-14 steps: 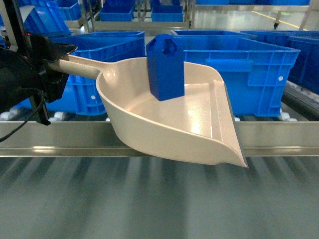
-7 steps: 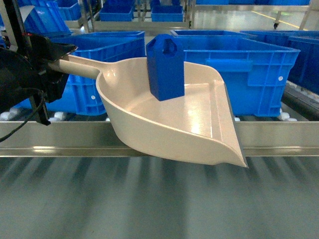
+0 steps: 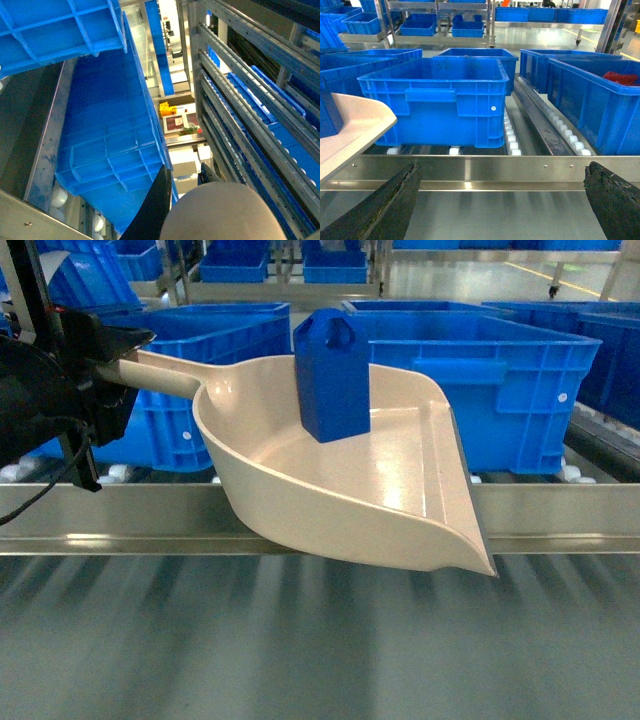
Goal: Place part in tray to right shelf
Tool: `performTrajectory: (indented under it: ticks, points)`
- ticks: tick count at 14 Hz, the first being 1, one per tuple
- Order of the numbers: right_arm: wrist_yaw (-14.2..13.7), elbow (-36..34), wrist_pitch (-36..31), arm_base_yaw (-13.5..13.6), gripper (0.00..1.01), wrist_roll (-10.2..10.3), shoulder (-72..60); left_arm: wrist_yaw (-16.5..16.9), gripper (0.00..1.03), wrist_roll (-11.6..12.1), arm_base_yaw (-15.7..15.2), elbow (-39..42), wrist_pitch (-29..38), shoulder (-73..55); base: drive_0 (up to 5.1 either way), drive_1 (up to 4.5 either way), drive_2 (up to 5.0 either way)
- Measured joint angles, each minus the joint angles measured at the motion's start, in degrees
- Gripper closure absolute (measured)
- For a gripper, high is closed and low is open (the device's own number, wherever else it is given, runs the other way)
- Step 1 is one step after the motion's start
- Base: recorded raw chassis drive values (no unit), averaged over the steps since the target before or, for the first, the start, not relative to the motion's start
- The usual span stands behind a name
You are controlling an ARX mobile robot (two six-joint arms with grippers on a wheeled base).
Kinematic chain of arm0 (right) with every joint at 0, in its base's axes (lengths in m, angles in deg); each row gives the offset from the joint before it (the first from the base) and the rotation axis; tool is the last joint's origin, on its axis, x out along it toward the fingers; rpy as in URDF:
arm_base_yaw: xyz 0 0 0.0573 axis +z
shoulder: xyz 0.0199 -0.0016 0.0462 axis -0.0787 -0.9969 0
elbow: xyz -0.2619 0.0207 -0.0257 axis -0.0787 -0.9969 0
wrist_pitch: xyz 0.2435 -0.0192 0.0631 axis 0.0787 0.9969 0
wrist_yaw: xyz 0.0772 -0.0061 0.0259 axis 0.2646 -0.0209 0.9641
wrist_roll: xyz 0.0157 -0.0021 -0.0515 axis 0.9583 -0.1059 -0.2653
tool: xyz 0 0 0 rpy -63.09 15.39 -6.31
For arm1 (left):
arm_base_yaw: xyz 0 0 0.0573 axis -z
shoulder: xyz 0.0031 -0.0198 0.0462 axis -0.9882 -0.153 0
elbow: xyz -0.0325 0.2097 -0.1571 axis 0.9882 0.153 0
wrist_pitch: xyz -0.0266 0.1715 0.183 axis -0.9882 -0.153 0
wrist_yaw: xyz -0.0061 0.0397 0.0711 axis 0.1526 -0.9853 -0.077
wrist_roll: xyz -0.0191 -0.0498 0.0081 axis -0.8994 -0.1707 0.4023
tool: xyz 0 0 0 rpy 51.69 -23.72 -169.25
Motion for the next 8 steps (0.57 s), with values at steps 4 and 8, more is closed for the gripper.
performTrajectory:
  ticks: [4,8]
  points:
    - [0.0,0.0,0.0,0.0,0.03,0.0,0.0,0.0,0.9,0.0,0.0,0.0,0.0,0.0,0.0,0.0,0.0]
    - [0.0,0.0,0.0,0.0,0.03,0.0,0.0,-8.6,0.9,0.5,0.7,-1.0,-17.7,12.1,0.0,0.0,0.0]
